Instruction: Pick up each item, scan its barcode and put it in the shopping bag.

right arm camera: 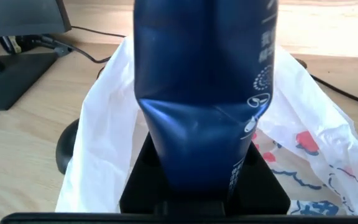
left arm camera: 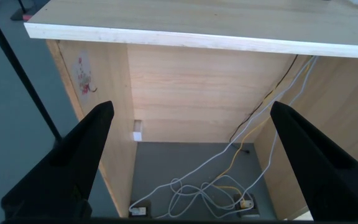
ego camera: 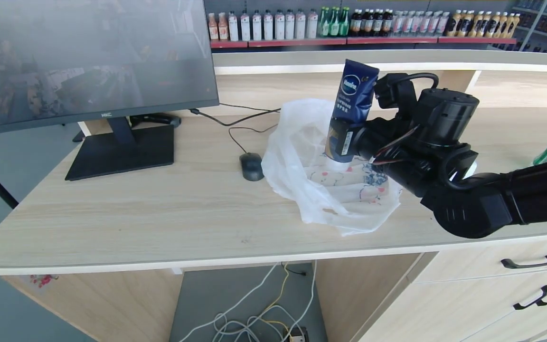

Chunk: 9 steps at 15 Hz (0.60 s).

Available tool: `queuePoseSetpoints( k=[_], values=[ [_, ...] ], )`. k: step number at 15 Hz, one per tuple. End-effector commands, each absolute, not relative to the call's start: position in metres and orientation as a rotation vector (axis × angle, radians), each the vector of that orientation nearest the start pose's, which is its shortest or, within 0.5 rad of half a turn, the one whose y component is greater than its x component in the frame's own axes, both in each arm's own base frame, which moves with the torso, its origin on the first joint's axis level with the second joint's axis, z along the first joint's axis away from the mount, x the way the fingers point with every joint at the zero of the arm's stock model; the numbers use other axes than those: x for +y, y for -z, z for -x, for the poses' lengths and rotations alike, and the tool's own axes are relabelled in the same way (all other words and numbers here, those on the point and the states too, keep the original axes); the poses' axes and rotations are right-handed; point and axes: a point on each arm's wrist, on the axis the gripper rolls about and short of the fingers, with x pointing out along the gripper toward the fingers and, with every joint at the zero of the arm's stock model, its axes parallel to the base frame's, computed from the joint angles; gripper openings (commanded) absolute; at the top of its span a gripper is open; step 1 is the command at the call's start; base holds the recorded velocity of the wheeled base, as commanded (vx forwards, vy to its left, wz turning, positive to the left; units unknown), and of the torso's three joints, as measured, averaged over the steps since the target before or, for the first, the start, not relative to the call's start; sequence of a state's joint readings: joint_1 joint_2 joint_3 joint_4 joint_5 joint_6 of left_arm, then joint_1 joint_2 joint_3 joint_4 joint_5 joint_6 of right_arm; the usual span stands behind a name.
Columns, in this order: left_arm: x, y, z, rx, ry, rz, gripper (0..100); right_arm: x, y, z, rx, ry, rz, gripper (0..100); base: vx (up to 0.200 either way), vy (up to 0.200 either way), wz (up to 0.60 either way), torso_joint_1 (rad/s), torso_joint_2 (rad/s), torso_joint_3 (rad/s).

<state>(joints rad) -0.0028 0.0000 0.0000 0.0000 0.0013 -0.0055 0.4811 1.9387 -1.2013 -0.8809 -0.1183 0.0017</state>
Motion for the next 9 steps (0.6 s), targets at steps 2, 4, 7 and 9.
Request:
queuePoseSetpoints(
  k=[2, 4, 7, 9],
  values=[
    [0.000, -0.075, 0.023, 0.000, 0.002, 0.006, 100, 0.183, -0.225, -0.365, -0.141, -0.352, -0.038, 0, 0.000, 0.000, 0.00, 0.000, 0.00, 0.000],
    [0.000, -0.075, 0.023, 0.000, 0.002, 0.006, 100, 0.186, -0.222, -0.372, -0.143, -0.350, -0.037, 0, 0.000, 0.000, 0.00, 0.000, 0.00, 0.000],
    [0.000, -0.076, 0.023, 0.002, 0.002, 0.006, 100, 0.191, -0.216, -0.381, -0.148, -0.349, -0.018, 0, 0.000, 0.000, 0.00, 0.000, 0.00, 0.000],
    [0.000, -0.075, 0.023, 0.000, 0.002, 0.006, 100, 0.191, -0.211, -0.384, -0.144, -0.346, 0.005, 0, 0.000, 0.000, 0.00, 0.000, 0.00, 0.000]
  ],
)
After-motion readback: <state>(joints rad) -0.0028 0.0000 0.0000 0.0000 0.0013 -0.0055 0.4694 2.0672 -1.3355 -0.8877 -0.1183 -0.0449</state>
